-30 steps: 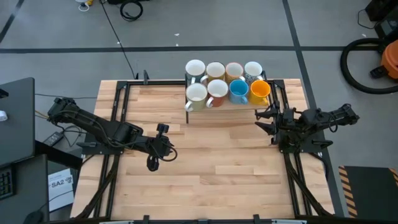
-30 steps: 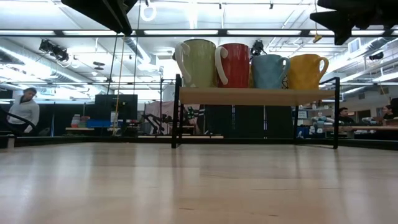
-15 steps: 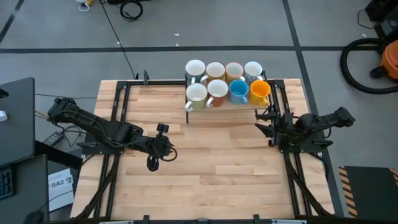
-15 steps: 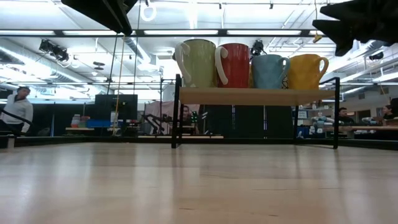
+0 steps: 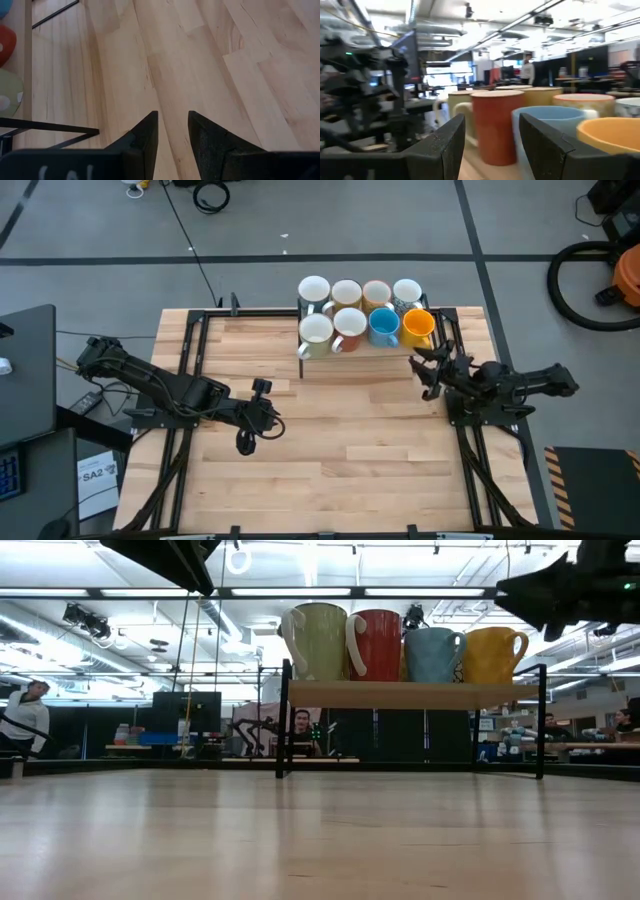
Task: Place coffee mugs
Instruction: Return to Home Position
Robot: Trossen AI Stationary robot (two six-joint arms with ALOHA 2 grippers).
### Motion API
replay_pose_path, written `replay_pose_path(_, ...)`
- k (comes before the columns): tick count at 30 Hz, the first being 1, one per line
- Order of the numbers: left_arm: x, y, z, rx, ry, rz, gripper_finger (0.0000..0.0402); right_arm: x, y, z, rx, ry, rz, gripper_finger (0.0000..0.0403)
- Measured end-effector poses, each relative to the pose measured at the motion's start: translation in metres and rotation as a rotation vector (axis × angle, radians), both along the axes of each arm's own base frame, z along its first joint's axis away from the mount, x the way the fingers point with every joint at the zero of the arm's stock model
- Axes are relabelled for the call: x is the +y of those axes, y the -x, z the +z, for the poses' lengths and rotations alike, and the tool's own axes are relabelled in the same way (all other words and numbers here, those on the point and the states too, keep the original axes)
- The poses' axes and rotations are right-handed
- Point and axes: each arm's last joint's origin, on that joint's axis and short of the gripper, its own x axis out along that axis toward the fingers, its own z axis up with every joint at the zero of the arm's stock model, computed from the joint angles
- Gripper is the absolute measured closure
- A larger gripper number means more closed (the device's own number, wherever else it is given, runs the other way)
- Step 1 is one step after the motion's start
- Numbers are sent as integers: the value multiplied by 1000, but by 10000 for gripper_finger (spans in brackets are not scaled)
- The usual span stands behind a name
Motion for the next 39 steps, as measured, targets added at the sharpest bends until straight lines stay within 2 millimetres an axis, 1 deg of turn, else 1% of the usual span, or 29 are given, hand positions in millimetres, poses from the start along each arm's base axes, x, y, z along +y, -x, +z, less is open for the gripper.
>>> replay_pose_path(3, 0, 0, 0, -1, 0, 0, 288, -4, 0, -1, 4, -3, -39, 211)
replay_pose_path(7, 0, 0, 0, -2, 1, 0, 288, -6, -2, -5, 39, -9, -31, 211)
replay_pose_path(10, 0, 0, 0, -2, 1, 0, 288, -6, -4, -11, 97, -30, -15, 211)
replay_pose_path(19, 0, 0, 0, -2, 1, 1, 288, -1, -8, -32, 271, -130, 166, 211)
replay_pose_path(24, 0, 0, 0, -2, 1, 1, 288, 2, -9, -34, 295, -124, 294, 211)
replay_pose_path(30, 0, 0, 0, -5, 3, 1, 288, 3, -9, -34, 301, -119, 324, 211)
replay_pose_path(34, -2, -4, 4, -60, 25, 2, 288, 3, -9, -34, 299, -127, 326, 211)
replay_pose_path(39, -6, -16, 18, -242, 84, -8, 288, 3, -9, -34, 297, -126, 326, 211)
